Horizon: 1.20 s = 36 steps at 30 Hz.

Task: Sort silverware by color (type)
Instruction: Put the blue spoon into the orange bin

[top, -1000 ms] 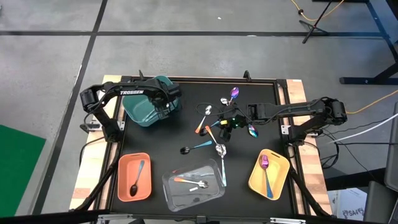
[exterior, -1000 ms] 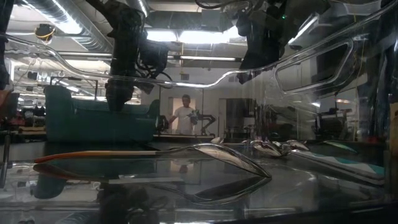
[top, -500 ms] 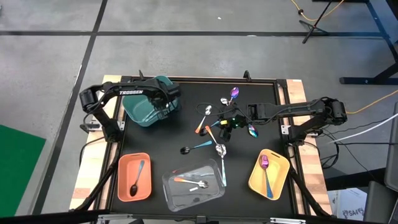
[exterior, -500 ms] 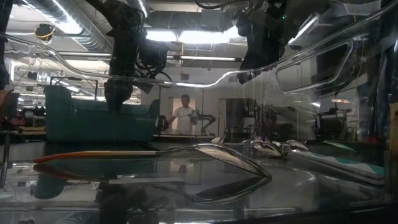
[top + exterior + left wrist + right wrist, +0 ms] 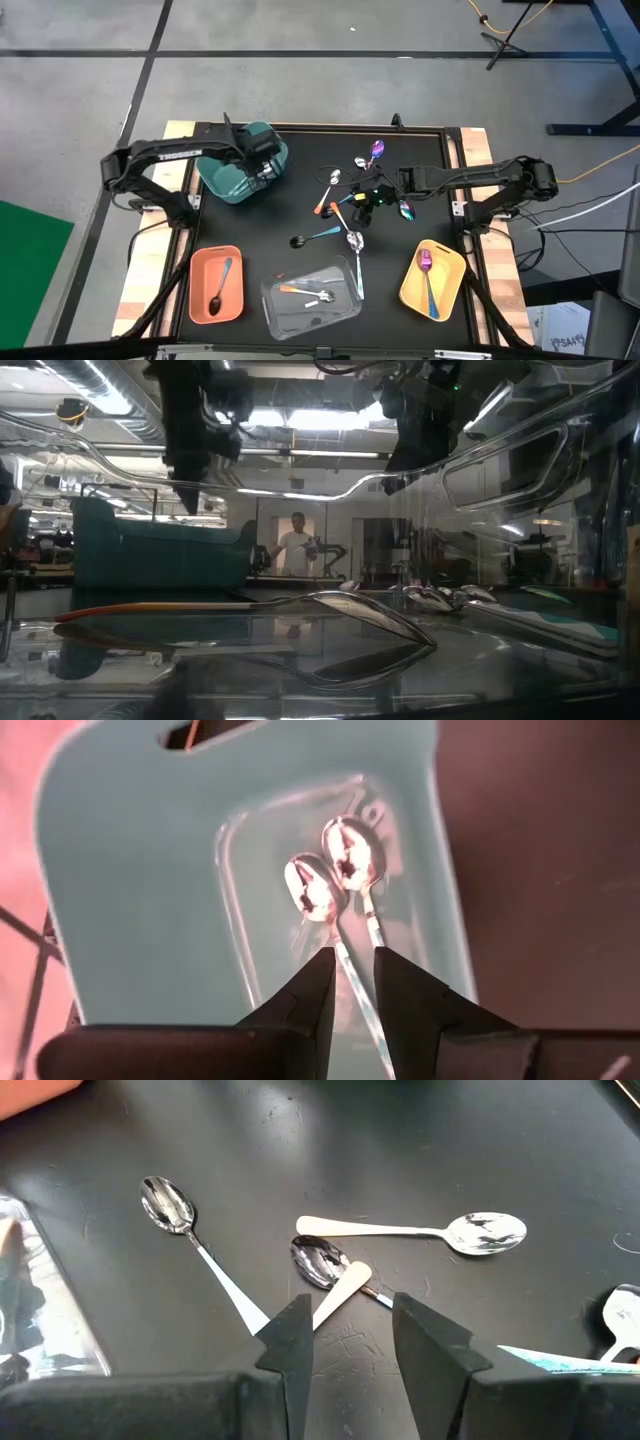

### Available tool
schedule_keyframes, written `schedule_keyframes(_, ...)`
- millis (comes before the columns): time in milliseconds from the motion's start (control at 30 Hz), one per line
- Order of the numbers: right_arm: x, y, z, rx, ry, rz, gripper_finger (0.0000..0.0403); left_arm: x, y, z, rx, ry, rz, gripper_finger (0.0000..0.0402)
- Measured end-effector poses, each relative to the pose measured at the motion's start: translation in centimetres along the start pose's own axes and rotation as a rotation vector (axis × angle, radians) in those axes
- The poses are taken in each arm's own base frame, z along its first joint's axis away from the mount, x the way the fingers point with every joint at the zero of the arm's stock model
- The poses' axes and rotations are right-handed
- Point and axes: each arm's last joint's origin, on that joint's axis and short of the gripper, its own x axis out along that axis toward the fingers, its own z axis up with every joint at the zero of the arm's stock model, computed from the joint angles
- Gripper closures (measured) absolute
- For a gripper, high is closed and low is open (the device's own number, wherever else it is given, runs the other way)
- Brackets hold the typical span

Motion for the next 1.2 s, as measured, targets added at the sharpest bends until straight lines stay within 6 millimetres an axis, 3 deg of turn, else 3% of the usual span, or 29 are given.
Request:
schedule_keyframes(300, 0.1, 0.2, 0.5, 0.000, -0.047, 0.016, 0.0276, -3.7, -1.4, -1.0, -0.072, -0.177, -0.045, 0.0335)
schedule_keyframes(667, 0.3, 1.1, 1.7, -0.149, -0.154, 0.219, 0.0276, -5.4, -4.3, -0.7, -0.040, -0.318, -0.120, 0.0335)
schedule_keyframes(1200, 6.8, 2.0, 0.0, -0.371, -0.037, 0.376, 0.0276, -7.0, -7.1, -0.3, 0.011, -0.468, -0.201, 0.0335)
